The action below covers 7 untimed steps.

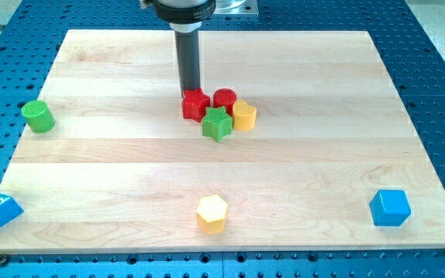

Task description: Move the red circle green star and the heart together

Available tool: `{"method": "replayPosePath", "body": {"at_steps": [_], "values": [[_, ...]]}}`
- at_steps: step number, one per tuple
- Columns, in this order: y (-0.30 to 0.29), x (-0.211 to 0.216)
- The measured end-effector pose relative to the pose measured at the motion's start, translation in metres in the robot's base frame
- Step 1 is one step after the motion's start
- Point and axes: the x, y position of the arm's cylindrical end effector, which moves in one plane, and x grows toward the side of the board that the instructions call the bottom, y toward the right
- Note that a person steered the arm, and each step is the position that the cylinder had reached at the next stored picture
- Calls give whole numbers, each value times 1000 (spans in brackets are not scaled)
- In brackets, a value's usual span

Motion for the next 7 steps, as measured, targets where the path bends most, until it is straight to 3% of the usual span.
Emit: {"method": "replayPosePath", "body": {"at_steps": [4, 7], "values": [[-40, 36], [-73, 111]]}}
